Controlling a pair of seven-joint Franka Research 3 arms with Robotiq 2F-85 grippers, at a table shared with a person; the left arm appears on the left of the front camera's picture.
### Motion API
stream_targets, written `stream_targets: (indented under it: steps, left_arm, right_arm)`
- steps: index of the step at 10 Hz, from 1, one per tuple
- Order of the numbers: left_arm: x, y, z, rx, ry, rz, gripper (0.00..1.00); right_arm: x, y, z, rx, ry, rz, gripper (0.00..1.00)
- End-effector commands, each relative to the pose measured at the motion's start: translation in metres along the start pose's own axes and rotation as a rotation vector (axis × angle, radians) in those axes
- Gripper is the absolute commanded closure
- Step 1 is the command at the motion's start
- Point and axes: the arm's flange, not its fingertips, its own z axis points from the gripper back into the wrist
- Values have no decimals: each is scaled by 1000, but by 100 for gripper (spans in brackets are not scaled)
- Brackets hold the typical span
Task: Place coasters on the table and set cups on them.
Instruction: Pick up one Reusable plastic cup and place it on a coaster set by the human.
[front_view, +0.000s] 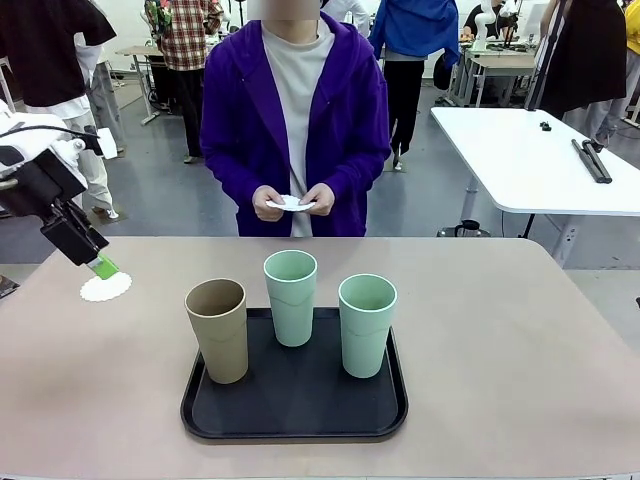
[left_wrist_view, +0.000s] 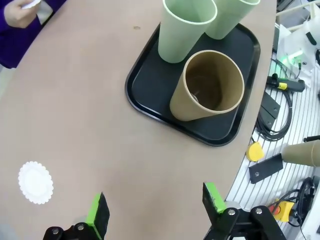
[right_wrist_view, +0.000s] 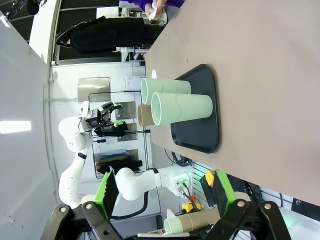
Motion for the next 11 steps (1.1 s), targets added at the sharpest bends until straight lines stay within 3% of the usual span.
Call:
stream_targets:
  steps: [1,4,6,11]
  left_arm:
    - [3,-1,5,22,5,-1,0]
    - [0,0,1,-6,-8,-2,0]
    - [-23,20,-16,-206,-299,-134,0]
    - [-32,48,-63,-424,-672,-251,0]
  right_arm:
    - [2,1,0,21,-3,3,0]
    - [2,1,0,21,-3,3,0]
    - [2,1,0,21,-3,3,0]
    - [2,1,0,21,-3,3,0]
